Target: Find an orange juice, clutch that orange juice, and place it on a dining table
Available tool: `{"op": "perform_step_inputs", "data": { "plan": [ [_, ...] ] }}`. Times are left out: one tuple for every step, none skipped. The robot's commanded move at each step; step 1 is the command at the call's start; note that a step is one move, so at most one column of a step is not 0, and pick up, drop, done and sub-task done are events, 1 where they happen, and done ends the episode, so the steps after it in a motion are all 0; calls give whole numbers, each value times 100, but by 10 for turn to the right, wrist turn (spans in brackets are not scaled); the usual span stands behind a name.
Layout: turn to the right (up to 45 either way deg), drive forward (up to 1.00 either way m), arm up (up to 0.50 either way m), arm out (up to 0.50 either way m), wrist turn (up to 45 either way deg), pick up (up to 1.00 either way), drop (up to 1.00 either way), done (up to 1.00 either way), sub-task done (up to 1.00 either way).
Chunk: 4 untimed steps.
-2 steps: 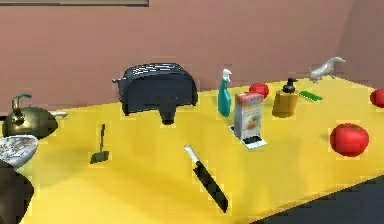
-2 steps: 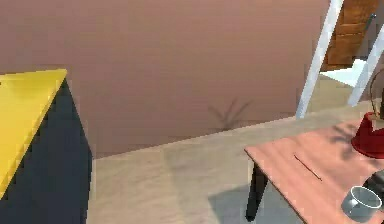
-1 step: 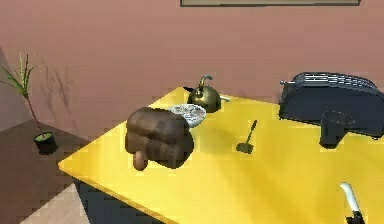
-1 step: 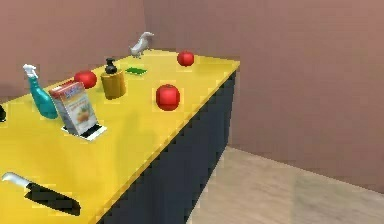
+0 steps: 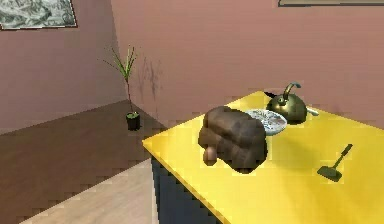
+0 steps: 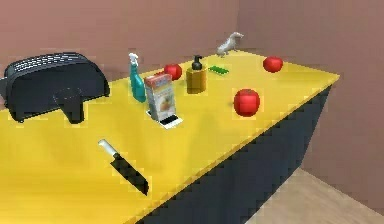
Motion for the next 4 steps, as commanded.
{"op": "perform_step_inputs", "data": {
  "plan": [
    [0,0,50,0,0,0,0,0,0],
    [0,0,38,0,0,0,0,0,0],
    [0,0,0,48,0,0,0,0,0],
    [0,0,0,0,450,0,0,0,0]
  ]
}}
